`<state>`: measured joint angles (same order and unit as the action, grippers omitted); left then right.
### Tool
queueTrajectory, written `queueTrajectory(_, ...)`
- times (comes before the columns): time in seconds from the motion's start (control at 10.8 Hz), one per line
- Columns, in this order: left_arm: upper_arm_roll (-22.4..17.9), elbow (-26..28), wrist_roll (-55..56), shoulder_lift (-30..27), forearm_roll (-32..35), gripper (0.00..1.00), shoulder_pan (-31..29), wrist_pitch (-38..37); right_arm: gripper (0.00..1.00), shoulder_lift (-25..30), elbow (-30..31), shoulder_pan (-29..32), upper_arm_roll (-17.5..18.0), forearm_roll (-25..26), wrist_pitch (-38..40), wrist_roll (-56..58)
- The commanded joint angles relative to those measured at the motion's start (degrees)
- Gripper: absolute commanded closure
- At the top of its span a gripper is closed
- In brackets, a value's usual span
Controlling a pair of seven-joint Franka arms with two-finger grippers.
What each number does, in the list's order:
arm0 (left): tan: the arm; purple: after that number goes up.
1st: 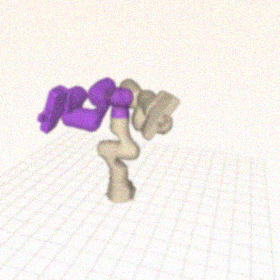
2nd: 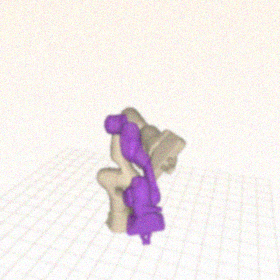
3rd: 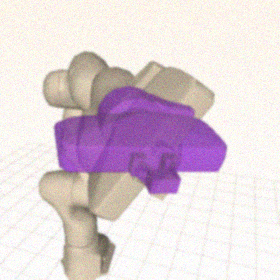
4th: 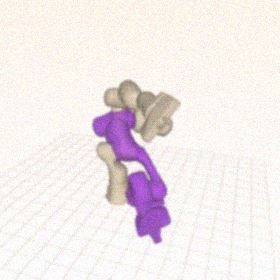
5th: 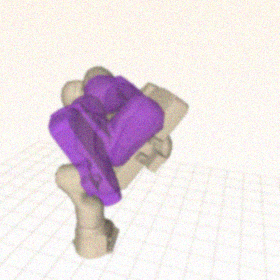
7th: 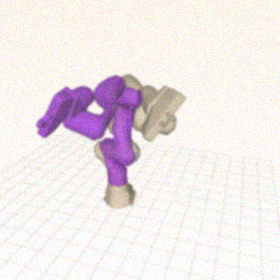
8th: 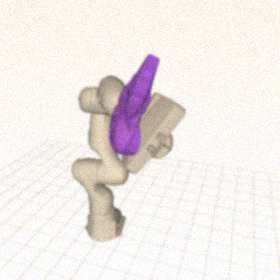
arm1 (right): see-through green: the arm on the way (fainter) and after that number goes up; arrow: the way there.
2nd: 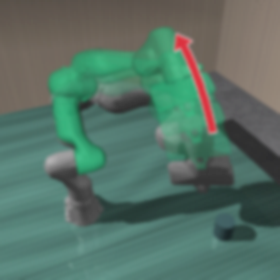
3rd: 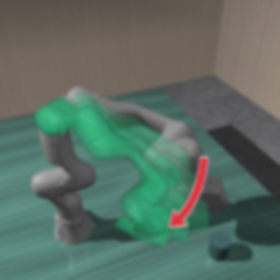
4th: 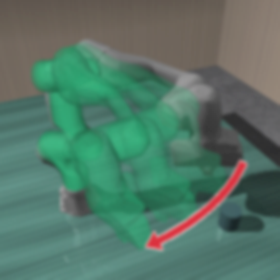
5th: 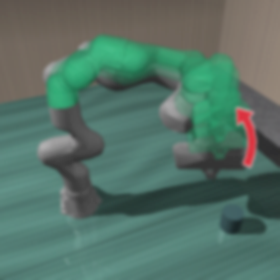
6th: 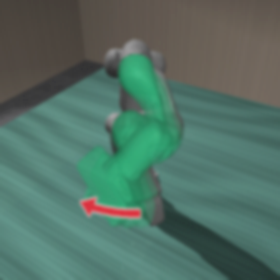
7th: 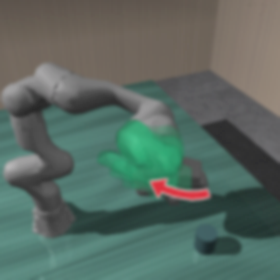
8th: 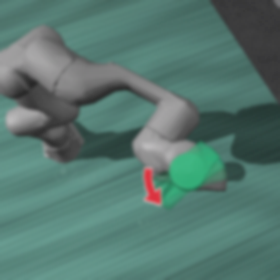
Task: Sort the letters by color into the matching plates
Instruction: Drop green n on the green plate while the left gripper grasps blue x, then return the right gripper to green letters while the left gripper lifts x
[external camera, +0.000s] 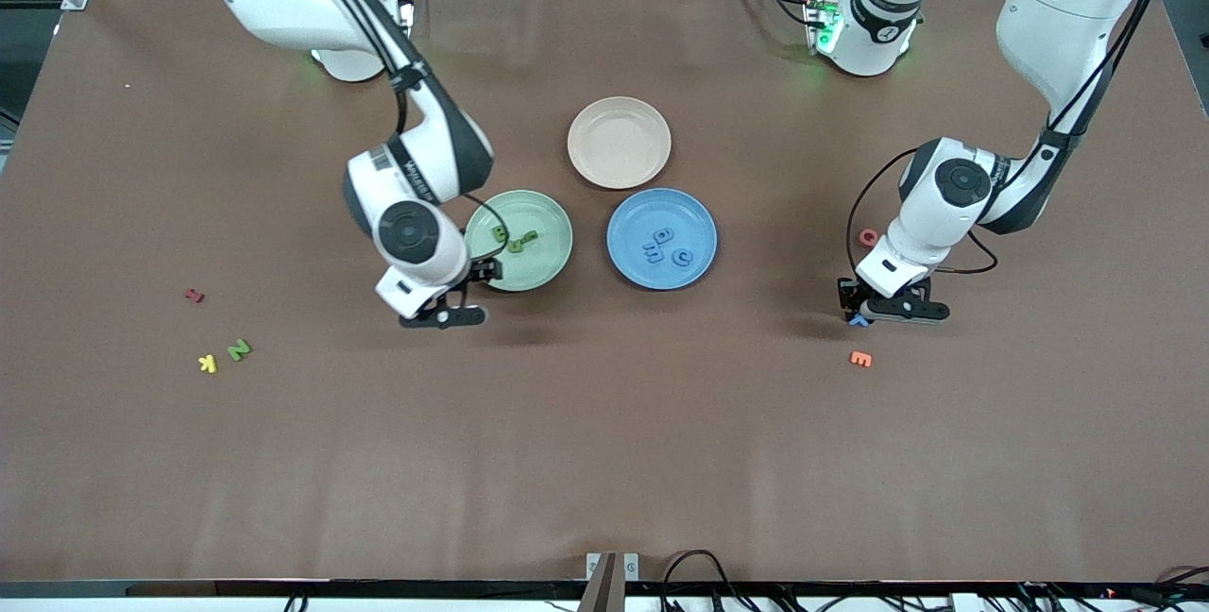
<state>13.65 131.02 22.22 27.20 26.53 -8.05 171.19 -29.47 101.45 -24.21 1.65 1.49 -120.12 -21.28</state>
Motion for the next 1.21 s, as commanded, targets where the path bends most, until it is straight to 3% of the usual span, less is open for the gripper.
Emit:
queueTrajectory(0.0, -0.47, -0.33, -2.18, 1.36, -0.78, 1.0, 0.66, 0.55, 0.0, 0.99, -0.73, 6.35, 0.81, 3.33, -0.28, 13.58)
queueTrajectory(0.37, -0.12, -0.77, -1.92, -1.0, -0.78, 1.0, 1.19, -2.43, 0.0, 1.16, -0.82, 14.87, 2.39, 10.28, -3.35, 34.42)
queueTrajectory(0.56, 1.46, -2.17, -1.74, -3.11, -1.74, 1.0, 1.89, -8.3, 0.0, 1.78, -0.82, 19.79, 3.53, 10.29, -5.11, 40.77)
queueTrajectory(0.84, 6.11, -4.54, -1.31, -5.48, -11.46, 1.0, 2.85, -15.34, 0.0, 2.4, -0.99, 26.56, 4.15, 10.2, -5.73, 51.48)
queueTrajectory(1.12, 6.56, -7.44, 1.14, -7.77, -22.37, 1.0, 9.34, -20.1, 0.0, 1.78, -1.0, 33.51, 6.52, 10.2, -7.57, 59.4)
